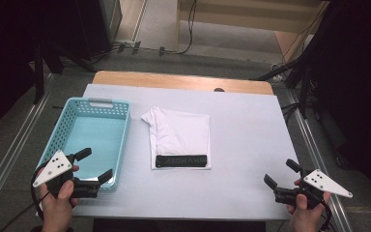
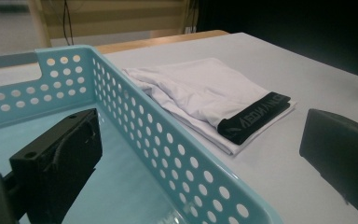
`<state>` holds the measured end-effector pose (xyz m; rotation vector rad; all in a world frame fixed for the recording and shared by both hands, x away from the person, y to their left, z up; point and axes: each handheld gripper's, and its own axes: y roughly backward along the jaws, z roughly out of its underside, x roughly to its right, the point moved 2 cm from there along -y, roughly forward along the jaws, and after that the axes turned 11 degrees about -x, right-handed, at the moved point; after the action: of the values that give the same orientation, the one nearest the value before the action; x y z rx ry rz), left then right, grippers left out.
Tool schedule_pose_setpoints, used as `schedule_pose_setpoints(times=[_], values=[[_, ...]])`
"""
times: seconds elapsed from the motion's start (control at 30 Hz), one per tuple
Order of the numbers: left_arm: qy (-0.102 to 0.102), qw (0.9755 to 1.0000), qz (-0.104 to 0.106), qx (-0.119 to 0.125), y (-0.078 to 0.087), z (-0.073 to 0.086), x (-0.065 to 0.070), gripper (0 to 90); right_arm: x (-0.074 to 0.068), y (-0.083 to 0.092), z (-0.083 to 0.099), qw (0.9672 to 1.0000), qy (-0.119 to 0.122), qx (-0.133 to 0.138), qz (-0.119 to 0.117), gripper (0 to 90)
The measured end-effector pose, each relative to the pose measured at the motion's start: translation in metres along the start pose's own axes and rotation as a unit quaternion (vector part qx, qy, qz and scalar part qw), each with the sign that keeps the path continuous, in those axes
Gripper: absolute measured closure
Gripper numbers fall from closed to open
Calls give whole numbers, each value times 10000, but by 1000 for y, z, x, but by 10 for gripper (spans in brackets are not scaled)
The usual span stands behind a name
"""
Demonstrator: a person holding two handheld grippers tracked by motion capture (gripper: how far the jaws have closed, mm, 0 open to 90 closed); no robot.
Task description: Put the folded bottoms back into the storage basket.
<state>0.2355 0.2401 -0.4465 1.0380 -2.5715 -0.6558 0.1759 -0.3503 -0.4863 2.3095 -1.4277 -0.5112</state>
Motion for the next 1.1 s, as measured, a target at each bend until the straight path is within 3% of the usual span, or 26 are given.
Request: schedule_pose_setpoints(times=[0.27,0.6,1.1], values=[[-71,10000,15,-61,-3,-2,7,0,-2,0,-1,10000,17,6,-2,0],[-133,9998,28,-136,-9,-18,19,0,-3,1,-3,10000,10,46,-58,0],[-439,9979,435,-214,-44,-62,53,0,-3,3,-4,9999,23,84,-79,0]])
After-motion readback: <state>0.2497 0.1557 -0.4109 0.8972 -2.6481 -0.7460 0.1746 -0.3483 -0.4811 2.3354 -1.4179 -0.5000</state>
